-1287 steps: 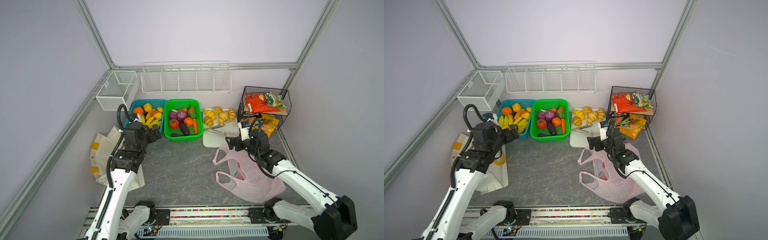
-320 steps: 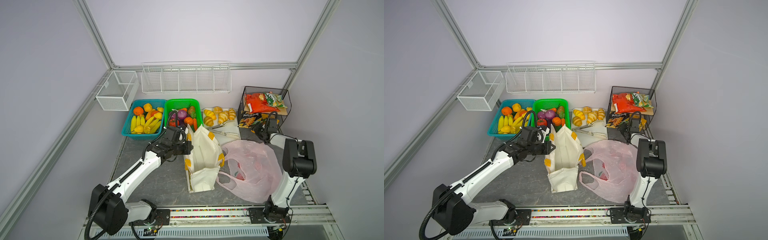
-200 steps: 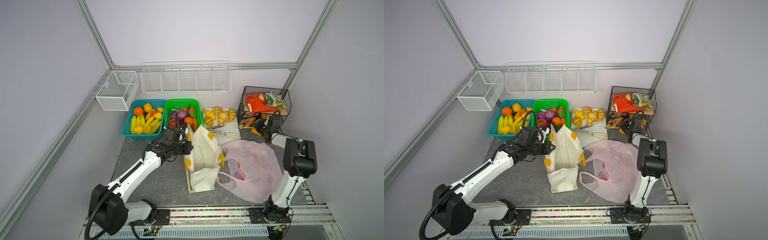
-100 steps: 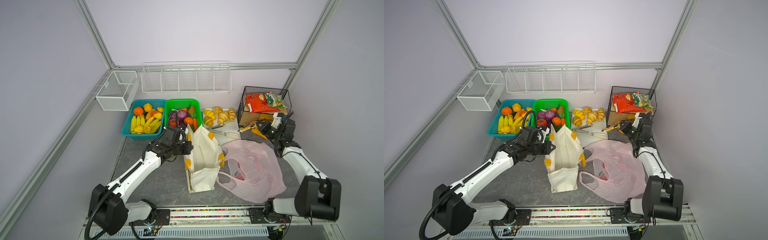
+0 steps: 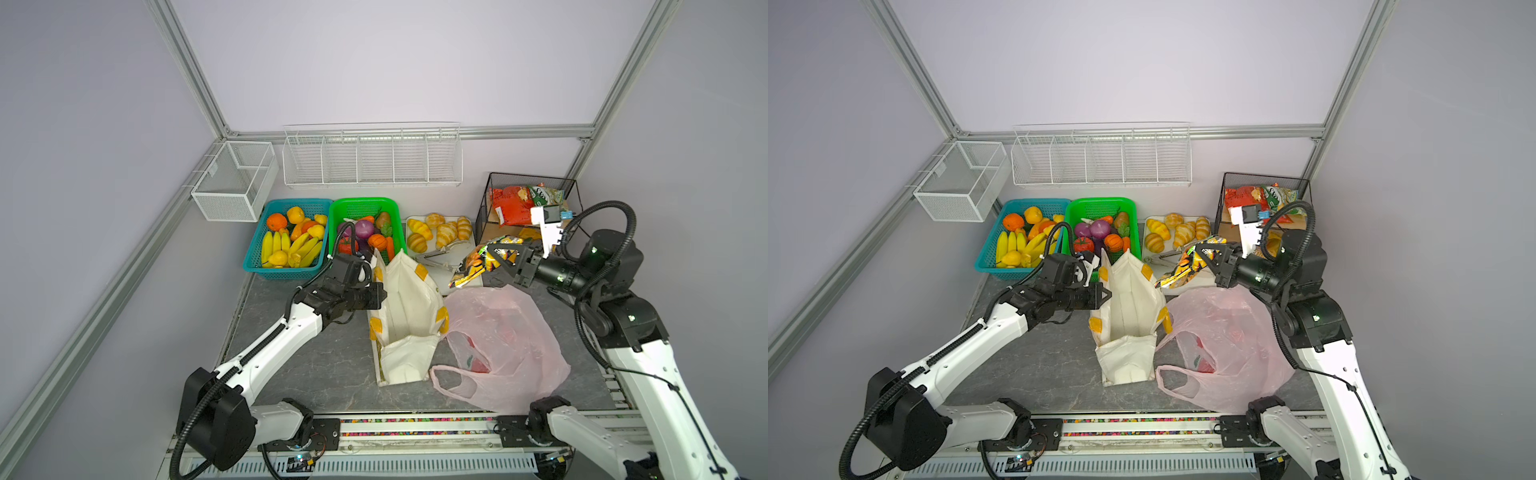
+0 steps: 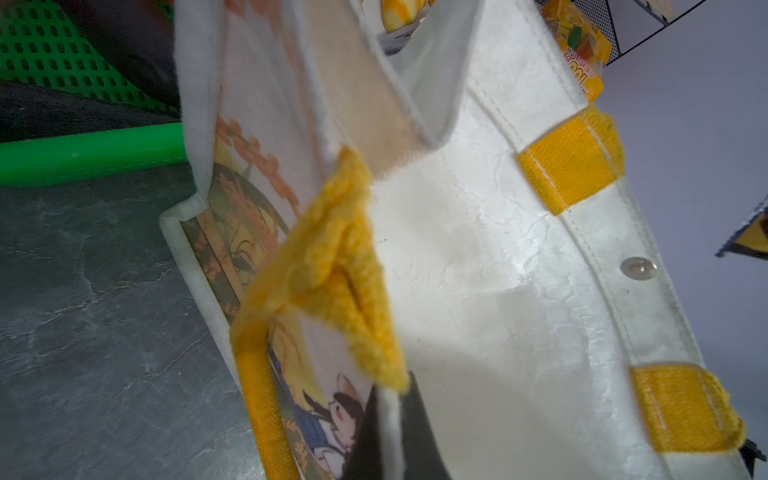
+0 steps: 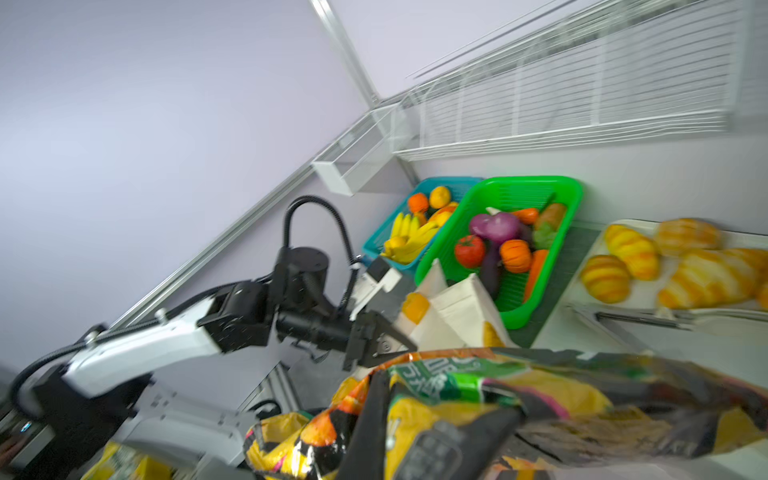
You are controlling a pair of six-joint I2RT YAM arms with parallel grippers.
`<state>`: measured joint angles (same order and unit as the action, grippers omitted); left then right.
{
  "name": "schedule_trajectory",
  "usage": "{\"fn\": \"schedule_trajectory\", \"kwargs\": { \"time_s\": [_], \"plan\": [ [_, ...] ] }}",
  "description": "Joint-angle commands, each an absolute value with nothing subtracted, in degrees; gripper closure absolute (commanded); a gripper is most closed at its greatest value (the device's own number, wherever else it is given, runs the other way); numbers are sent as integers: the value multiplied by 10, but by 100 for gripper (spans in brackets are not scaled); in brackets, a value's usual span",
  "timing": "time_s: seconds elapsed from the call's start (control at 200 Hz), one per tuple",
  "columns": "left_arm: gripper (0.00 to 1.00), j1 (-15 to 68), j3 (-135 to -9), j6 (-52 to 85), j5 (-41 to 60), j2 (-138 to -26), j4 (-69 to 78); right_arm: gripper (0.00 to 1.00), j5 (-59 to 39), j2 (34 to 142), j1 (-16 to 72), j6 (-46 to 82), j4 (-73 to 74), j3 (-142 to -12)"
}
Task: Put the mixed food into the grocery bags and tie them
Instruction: 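Carry the chips bag into the white tote and release it with the right gripper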
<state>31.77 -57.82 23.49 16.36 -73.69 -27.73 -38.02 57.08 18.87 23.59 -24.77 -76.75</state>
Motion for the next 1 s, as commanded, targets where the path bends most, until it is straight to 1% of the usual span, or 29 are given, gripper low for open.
{"fn": "schedule_trajectory", "kwargs": {
  "time_s": [0.0, 0.09, 0.185, 0.27, 0.375, 0.53, 0.62, 0.83, 0.995],
  "plan": [
    [100, 313, -581, 227, 155, -723, -254, 94, -432, 606, 249, 205, -280, -788],
    [100, 313, -579, 226, 153, -720, -255, 94, -441, 636, 305, 200, -280, -805],
    [100, 313, -578, 226, 150, -719, -255, 94, -454, 673, 337, 186, -300, -818],
    [100, 313, -577, 226, 149, -716, -256, 94, -456, 701, 339, 163, -336, -826],
    [100, 313, -578, 225, 148, -714, -256, 94, -441, 740, 337, 99, -422, -846],
    [100, 313, -578, 221, 149, -710, -253, 93, -485, 799, 336, -18, -520, -863],
    [100, 313, -579, 219, 150, -709, -251, 93, -484, 832, 344, -63, -564, -876],
    [100, 313, -578, 215, 144, -711, -255, 93, -516, 855, 372, -119, -583, -904],
    [100, 313, -577, 215, 144, -712, -253, 93, -487, 877, 362, -136, -613, -926]
  ]
}}
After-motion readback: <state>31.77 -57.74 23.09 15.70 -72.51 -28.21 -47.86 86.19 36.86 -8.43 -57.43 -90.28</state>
